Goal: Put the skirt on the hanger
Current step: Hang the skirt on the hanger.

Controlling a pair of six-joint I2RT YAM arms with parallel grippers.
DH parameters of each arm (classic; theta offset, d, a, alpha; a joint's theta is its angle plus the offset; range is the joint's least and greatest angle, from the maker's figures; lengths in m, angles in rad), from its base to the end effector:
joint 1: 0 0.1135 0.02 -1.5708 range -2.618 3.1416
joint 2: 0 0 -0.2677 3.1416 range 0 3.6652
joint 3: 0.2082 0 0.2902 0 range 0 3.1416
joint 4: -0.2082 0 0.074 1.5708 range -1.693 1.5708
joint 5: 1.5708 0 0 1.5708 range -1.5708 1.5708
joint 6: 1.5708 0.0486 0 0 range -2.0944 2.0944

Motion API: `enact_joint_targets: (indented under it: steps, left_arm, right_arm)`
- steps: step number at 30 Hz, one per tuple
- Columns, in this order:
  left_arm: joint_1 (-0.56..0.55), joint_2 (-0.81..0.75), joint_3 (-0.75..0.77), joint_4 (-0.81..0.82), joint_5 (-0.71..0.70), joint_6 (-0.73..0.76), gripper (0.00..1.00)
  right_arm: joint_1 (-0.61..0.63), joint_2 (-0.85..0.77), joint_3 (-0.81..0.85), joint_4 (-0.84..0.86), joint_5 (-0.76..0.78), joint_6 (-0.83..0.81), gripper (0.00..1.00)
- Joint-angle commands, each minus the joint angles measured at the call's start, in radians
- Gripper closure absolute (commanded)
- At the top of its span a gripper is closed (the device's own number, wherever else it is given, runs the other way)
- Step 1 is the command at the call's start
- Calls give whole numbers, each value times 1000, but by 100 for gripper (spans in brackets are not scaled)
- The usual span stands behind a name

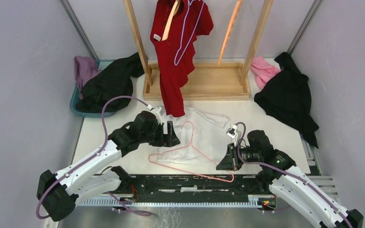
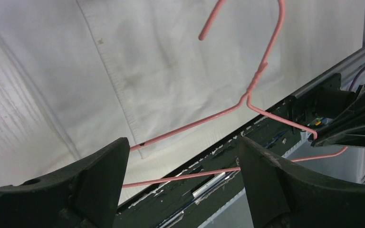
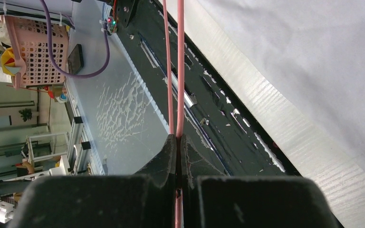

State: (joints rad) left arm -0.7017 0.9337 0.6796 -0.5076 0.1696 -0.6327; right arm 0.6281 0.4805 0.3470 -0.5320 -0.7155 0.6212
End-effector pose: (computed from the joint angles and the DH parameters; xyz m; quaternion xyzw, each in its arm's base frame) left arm 0.1771 -0.1605 0.2312 0.0649 0.9143 -0.3038 0.2599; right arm 0.1100 0.1193 0.1906 -0.1560 0.8418 0.4950 0.1481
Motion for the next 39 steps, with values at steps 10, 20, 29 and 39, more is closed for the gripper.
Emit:
enact_joint_targets:
  steps: [10, 20, 29, 39]
  left_arm:
    - [-113, 60, -51, 153, 25, 23, 11]
    - [-221, 161, -46, 205, -79, 35, 17]
    - [-321, 153, -31, 215, -270, 81, 27]
    - [-469, 98, 6, 203, -456, 105, 34]
  right_arm:
    - [9, 1, 9, 20, 29, 6, 99]
    - [9, 1, 18, 17, 32, 3, 99]
    - [9, -13, 17, 11, 35, 9, 99]
    - [9, -28, 17, -10, 39, 7, 99]
